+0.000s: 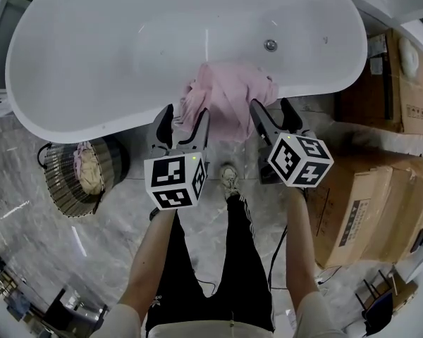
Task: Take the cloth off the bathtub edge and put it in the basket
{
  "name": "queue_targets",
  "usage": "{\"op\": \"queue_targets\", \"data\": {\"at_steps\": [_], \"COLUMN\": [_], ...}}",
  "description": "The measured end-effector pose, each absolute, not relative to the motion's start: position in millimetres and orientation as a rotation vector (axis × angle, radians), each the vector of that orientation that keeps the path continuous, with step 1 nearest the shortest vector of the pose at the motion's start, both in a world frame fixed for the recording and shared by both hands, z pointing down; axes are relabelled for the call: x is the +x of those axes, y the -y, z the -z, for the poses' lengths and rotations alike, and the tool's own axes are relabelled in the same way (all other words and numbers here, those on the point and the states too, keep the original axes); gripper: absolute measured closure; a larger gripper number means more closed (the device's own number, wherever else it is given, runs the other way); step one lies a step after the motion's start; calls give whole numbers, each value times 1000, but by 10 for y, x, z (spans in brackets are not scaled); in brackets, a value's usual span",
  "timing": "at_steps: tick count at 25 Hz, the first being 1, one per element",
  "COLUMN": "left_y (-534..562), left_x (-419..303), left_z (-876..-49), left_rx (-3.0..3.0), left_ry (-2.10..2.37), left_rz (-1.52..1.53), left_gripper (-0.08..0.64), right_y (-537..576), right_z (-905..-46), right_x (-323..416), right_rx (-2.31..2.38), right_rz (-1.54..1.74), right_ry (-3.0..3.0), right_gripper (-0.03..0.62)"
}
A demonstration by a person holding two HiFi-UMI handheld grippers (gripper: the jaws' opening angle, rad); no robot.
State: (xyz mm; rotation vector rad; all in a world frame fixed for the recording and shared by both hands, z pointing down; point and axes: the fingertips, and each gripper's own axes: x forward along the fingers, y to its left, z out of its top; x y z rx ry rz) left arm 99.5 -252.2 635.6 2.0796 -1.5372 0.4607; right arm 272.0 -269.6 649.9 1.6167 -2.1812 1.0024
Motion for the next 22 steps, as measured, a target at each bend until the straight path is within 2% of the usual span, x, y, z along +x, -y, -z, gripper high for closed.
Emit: {"op": "queue_targets", "data": {"at_steps": [22], "left_y": [2559], "left_x": [1101], "left_z": [-6863], "left_rx": [2013], "left_ry": [1472], "left_rz": [-602], "left_gripper": [275], "right_y": [2747], "right_z": [-7097], "right_x": [2716], "right_rx": [1477], "right_rz": [-1158], "right_ry": [2110], "right_gripper": [258]}}
